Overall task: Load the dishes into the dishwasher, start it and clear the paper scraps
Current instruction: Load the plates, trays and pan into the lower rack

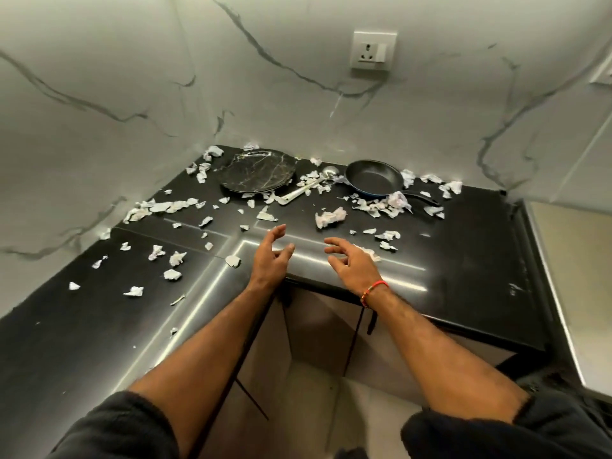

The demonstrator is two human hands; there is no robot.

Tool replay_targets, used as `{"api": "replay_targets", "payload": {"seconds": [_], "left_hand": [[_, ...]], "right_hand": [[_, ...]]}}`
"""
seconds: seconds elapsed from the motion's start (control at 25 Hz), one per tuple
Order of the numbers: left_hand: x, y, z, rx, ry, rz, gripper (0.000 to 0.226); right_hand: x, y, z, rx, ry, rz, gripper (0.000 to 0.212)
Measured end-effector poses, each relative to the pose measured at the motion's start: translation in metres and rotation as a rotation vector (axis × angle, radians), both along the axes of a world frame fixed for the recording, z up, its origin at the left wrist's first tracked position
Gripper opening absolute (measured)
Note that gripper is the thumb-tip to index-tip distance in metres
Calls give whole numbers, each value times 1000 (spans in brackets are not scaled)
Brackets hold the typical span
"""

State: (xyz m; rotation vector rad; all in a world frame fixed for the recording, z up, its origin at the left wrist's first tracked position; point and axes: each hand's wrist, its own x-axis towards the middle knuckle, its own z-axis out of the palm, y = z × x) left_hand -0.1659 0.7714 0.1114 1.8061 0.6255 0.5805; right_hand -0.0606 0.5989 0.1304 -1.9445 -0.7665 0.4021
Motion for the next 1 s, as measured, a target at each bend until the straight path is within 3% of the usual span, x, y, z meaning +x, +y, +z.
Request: {"api": "replay_targets", "payload": {"seconds": [0.48,0.76,1.0], "left_hand": [[72,95,-19,-122,81,297,40],[133,160,-42,-210,83,451,31],[187,245,-62,-395,123,637,42]], "right_hand": [[106,130,-13,-11,107,162,39],[162,190,-7,-1,219,214,53],[193,238,-11,-63,257,222,60]]}}
